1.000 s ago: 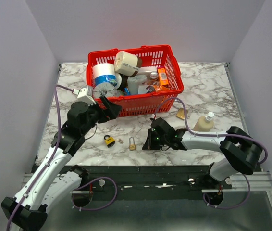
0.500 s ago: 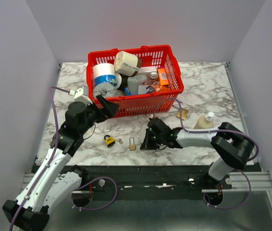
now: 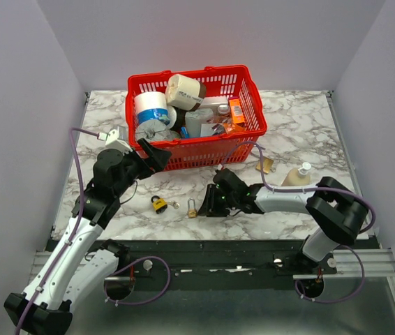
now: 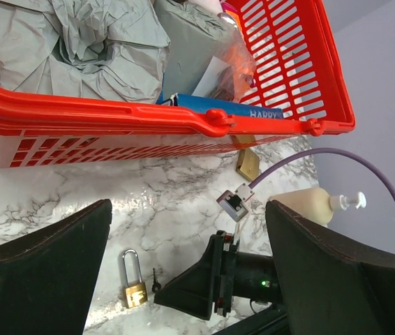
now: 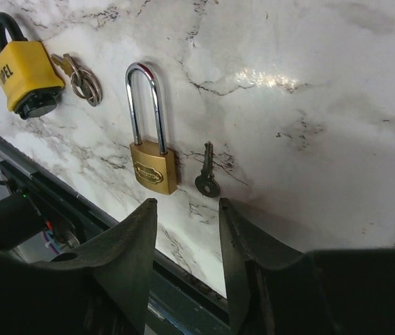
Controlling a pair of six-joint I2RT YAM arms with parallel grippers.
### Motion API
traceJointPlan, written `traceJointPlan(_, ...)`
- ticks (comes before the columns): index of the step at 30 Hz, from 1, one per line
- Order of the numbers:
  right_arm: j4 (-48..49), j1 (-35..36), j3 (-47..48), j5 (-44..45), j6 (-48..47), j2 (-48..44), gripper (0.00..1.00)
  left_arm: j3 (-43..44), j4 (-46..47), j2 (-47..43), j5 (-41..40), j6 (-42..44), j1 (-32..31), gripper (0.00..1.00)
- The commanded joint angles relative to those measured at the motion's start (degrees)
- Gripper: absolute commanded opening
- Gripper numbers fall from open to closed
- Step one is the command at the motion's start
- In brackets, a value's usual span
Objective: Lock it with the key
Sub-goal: Place the key at the center of the board, then adjust the lock at the center of the board.
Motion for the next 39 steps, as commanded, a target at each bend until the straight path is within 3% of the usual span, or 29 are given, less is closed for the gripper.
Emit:
traceJointPlan(1, -5.39, 0.25, 1.84, 1.17, -0.59, -2.19, 0.49, -0.41, -0.06, -0.82, 1.03, -0.21, 0.53, 0.99)
traceJointPlan(8, -10.33, -0.10, 0.17, 4.33, -9.35, -14.48, 0.54, 0.03, 0.38, -1.52, 2.26, 2.51, 0.70, 0.99)
traceJointPlan(11, -10.77, -0.63, -2.02, 6.35, -19.26, -22.57, 0.62, 0.90, 0.55, -1.70, 2.70, 4.70, 0.70, 0.99)
traceJointPlan(15, -15.05, -4.84, -4.84, 4.61, -32.03, -33.03, 0.85, 2.40, 0.64, -1.88, 3.32, 7.26, 0.79, 0.99)
traceJointPlan(21, -26.29, -12.31, 2.17, -3.56, -48.74, -42.53, 0.96, 2.66, 1.08, -1.97, 4.46, 9.89, 1.06, 0.99)
traceJointPlan(27, -38.78, -32.33, 18.84, -19.11, -59.20, -39.12, 0.96, 4.77, 2.49, -0.74, 6.13, 12.62, 1.06, 0.99)
traceJointPlan(33, -41.53, -50.88, 32.14, -31.68, -63.43, -32.45, 0.96, 5.65, 2.32, -0.56, 7.28, 11.74, 1.14, 0.99)
traceJointPlan(35, -41.97, -57.36, 38.03, -35.90, -63.26, -27.37, 0.96, 6.27, 2.31, -0.56, 6.66, 12.18, 1.14, 0.99)
traceJointPlan(39, -46.34, -63.73, 47.61, -39.70, -65.88, -15.50, 0.96, 6.53, 2.23, -0.56, 5.87, 12.97, 1.49, 0.99)
